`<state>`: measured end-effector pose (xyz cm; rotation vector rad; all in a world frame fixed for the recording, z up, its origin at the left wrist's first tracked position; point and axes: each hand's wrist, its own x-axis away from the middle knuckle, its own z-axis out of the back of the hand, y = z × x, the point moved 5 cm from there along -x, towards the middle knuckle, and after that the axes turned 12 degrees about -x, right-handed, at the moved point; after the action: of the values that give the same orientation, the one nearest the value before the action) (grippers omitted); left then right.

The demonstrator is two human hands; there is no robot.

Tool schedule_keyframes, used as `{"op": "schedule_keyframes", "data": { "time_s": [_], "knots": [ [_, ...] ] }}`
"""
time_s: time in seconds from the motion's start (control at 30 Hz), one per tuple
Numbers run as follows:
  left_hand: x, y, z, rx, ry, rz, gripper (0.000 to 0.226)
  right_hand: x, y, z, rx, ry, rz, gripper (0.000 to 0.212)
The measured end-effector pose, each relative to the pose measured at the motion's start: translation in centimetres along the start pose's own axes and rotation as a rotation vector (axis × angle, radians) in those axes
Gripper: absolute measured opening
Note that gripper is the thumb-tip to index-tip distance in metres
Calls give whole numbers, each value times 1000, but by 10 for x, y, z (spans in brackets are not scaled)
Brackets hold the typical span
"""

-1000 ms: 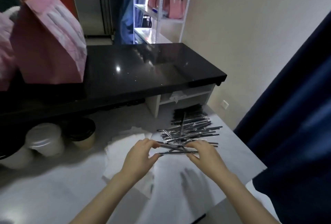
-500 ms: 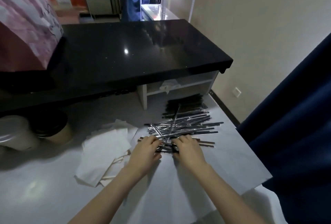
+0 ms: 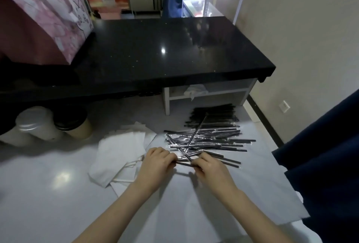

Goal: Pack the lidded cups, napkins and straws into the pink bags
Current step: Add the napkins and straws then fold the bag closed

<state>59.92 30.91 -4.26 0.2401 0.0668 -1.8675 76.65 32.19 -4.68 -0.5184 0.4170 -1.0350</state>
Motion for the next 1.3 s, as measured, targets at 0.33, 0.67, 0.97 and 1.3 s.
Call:
{"op": "schedule_keyframes", "data": {
  "time_s": [0.33, 0.67, 0.97, 1.3],
  "knots": [
    [79, -73, 97, 46, 185, 115, 11, -18, -137, 0, -31, 114, 320, 22],
    [283, -195, 194, 7, 357, 446, 21, -17, -372, -119, -28, 60, 777, 27],
    [397, -277, 256, -117, 454, 581, 18, -25, -522, -184, -71, 85, 1052, 11],
    [440, -382, 312, -181, 818, 804, 23, -129, -579, -184, -154, 94, 1034, 16]
  ]
}}
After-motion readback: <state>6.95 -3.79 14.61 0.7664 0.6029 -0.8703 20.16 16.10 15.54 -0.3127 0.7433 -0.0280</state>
